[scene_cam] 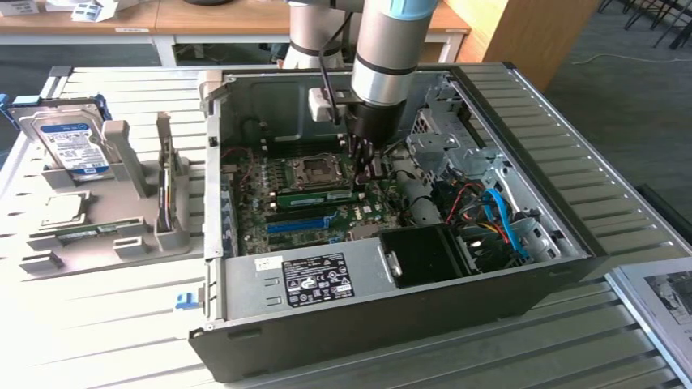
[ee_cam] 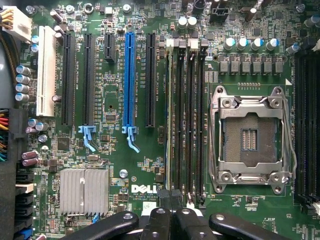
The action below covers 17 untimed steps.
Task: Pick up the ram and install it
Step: 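Press down the ram until it locks into place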
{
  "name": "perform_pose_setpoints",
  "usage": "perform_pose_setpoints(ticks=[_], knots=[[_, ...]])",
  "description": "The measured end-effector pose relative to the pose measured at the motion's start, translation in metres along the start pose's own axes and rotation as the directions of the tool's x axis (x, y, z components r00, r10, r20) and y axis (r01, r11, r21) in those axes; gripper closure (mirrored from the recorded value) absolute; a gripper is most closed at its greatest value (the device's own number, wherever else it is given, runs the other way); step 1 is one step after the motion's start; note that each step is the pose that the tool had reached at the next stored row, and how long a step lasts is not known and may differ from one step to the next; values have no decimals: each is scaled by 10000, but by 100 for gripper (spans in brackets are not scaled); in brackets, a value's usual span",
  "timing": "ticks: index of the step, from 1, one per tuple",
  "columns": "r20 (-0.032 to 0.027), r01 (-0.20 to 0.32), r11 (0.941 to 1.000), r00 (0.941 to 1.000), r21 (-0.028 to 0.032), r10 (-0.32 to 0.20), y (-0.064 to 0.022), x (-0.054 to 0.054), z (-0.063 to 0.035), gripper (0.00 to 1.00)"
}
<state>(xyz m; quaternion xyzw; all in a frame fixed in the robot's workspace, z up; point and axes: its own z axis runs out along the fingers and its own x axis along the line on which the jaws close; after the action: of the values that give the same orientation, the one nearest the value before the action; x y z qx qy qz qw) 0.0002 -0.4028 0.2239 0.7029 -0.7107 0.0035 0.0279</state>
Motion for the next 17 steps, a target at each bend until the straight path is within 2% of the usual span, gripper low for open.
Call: perform_pose_setpoints(ticks=[17], knots=[[0,0,10000,10000,0,0,-1,-1,19,90]])
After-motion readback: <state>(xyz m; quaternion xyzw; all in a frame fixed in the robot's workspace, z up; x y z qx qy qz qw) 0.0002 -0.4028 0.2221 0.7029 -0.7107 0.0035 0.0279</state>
